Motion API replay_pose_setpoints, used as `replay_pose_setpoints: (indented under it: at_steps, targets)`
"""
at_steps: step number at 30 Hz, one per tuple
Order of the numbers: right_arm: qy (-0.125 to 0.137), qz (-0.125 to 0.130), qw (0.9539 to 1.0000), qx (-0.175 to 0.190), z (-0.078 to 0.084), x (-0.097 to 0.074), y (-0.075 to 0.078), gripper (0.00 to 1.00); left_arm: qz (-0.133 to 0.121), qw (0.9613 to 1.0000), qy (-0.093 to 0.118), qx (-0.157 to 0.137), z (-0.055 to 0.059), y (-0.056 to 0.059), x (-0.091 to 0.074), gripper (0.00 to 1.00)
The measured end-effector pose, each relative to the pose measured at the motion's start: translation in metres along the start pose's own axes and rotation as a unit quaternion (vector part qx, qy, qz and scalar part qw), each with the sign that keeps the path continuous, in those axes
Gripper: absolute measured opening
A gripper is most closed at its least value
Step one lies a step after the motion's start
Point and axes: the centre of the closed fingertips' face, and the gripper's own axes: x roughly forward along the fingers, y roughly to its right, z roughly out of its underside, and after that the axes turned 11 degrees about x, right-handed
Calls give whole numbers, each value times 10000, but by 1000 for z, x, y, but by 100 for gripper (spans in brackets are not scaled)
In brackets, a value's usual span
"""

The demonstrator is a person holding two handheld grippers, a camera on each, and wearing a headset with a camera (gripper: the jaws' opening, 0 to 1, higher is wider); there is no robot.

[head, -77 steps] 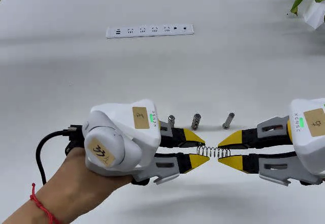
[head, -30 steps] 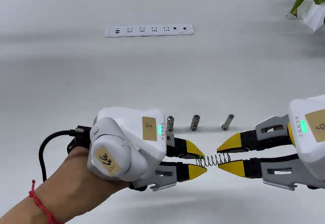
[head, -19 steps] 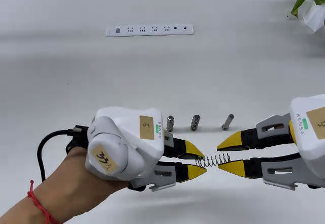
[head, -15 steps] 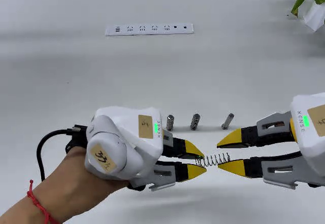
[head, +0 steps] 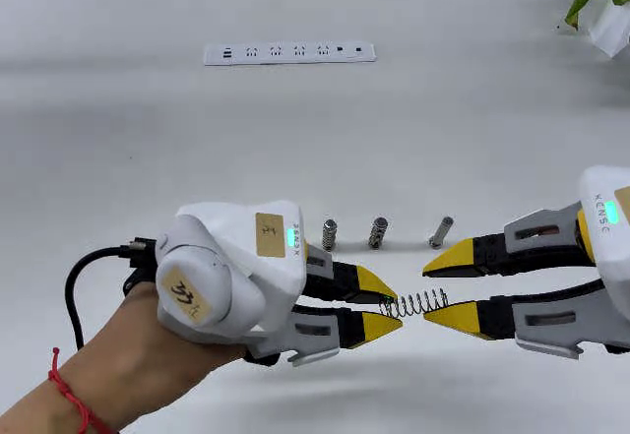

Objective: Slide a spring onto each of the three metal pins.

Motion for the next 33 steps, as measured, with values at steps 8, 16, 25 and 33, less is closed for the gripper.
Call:
replay_pose_setpoints:
  at_steps: [8, 16, 25, 33]
  targets:
    - [614, -37, 9955, 714, -11, -8, 4, 21, -166, 9990, 307, -285, -7, -7, -5, 9]
    - [1927, 235, 9614, 1949, -40, -26, 25, 22, -656, 9894, 1024, -789, -28, -30, -19, 10]
    - [2965, 189, 9115, 2846, -62, -40, 36, 22, -971, 9784, 1498, -1040, -44, -46, -30, 10]
    - [3086, 166, 9060, 2892, -69, -37, 36, 14, -961, 9786, 1514, -1012, -47, -43, -28, 10]
